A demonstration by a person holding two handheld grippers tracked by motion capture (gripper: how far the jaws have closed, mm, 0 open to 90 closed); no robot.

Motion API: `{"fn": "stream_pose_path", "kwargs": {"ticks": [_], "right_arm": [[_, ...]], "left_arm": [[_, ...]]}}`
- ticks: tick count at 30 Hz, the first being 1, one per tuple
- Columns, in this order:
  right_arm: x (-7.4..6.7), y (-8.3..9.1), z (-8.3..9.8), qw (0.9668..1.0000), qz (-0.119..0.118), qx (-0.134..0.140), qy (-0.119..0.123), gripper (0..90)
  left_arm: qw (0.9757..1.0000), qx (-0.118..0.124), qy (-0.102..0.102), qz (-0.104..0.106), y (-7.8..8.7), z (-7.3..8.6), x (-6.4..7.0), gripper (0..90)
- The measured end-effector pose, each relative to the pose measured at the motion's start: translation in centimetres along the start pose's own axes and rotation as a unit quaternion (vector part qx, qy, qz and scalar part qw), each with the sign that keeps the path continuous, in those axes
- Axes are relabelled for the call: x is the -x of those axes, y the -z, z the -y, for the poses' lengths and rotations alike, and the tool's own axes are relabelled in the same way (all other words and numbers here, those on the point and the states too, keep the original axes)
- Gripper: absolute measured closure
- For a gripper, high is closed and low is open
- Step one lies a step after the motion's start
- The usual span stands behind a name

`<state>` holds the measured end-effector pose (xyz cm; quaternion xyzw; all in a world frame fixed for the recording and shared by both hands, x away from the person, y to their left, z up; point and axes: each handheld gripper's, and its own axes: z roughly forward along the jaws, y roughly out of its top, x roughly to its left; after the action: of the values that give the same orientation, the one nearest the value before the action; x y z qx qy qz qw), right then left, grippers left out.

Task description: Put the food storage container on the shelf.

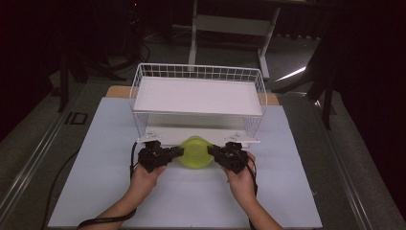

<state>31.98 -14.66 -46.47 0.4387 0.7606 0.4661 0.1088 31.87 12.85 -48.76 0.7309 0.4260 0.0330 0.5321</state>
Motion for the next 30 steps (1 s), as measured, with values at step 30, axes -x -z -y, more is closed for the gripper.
{"fn": "stream_pose_path", "kwargs": {"ticks": [30], "right_arm": [[3.2, -3.7, -1.0, 0.9987, 0.027, -0.007, -0.043, 78.4]], "left_arm": [[0.9997, -0.005, 0.001, -0.026, -3.8, -1.8, -2.9, 80.3]]}}
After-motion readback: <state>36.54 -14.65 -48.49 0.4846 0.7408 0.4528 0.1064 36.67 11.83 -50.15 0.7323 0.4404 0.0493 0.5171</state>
